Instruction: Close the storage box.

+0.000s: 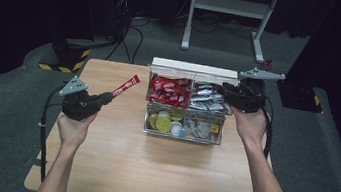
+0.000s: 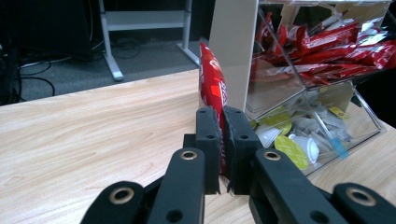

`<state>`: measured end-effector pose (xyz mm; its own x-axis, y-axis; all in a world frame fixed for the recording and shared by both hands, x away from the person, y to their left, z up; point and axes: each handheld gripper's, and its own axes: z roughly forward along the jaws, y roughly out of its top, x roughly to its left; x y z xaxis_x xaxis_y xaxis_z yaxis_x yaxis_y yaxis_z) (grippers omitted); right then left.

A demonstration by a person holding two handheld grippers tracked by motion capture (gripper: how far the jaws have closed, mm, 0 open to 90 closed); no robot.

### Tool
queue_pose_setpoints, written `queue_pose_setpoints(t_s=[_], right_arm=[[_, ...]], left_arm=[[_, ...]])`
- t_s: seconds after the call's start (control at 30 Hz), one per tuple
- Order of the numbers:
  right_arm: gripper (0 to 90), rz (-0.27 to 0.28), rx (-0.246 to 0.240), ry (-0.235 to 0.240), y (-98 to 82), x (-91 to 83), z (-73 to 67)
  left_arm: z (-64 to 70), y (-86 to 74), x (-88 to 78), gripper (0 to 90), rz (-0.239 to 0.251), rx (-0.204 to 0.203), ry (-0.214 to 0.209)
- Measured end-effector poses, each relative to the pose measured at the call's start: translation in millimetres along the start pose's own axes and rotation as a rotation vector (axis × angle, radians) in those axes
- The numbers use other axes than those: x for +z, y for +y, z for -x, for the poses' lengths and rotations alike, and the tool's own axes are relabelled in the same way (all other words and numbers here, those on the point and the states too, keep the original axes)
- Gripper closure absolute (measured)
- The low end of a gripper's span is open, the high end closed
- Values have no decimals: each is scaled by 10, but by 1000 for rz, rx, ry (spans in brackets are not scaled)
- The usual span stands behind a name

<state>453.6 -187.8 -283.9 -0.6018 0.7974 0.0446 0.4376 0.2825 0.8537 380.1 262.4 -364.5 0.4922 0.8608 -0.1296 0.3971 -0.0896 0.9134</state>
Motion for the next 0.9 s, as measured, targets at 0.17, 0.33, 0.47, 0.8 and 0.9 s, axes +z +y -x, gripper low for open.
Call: queue_pose_setpoints(t_s=[0.17,0.33,0.47,0.8,0.9], right_arm=[[701,4,1,3,-1,-1,-2],[700,10,2,-2,-12,-1,-11],[700,13,1,-6,-16,0,-17],[701,14,0,-5,-17,1,-13],[700,15,-2,-6,-19,1,-14]], left_arm=[[-42,-82,69,860,-12,-18,14],[-82,-150,123,860,-19,-27,21],[-104,-235,181,859,-36,-21,37],[-121,-465,355,859,-71,-37,63],[-98,-533,406,858,-86,-27,70]])
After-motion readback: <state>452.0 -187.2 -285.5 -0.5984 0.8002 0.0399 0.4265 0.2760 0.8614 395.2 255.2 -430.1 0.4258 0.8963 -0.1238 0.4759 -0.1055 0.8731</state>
